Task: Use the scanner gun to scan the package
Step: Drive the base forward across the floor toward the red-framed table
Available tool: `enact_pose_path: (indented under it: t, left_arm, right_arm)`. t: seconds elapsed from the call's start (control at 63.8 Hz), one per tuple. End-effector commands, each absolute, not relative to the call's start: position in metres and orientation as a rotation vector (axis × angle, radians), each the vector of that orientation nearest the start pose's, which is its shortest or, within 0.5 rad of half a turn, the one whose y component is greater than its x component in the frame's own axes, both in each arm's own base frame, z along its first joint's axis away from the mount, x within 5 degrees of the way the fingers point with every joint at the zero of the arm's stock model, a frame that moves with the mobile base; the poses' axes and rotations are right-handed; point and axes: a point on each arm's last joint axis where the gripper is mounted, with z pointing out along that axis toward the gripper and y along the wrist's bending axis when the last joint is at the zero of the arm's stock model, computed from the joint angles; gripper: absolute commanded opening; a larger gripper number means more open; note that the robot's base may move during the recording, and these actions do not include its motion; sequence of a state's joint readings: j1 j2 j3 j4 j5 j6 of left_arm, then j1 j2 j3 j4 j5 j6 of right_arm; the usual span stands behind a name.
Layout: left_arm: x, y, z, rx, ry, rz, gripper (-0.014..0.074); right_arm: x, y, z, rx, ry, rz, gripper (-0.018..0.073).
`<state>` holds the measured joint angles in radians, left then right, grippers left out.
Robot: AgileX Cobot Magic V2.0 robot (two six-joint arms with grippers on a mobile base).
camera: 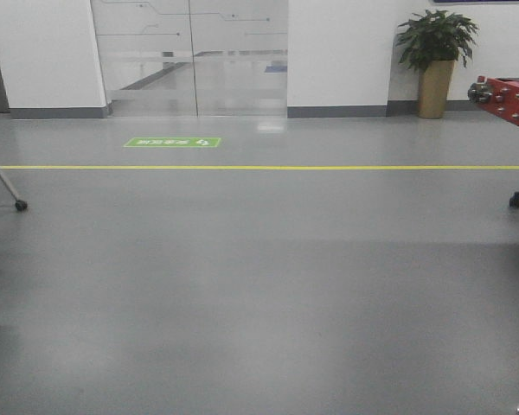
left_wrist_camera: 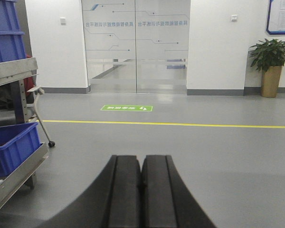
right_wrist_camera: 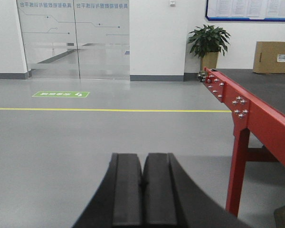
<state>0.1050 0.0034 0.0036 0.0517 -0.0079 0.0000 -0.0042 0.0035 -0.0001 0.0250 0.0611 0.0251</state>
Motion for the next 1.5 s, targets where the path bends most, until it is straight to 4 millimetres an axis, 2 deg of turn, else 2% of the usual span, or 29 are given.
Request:
enact_pose_path:
  t: [0.0,1.488]
  left_arm:
    - [0.0556,0.0057,0.2155,-0.04,1.459,0.124,-0.0111]
    - [0.0556,0.0058,0.2155,-0.041,1.459,0.125,-0.0111]
  right_arm:
    - [0.0564,-0.0004,0.2093,0.041,1.526,0.031,-0.0162]
    - [0.0564,-0.0004,0.2093,0.041,1.526,0.031,-0.0162]
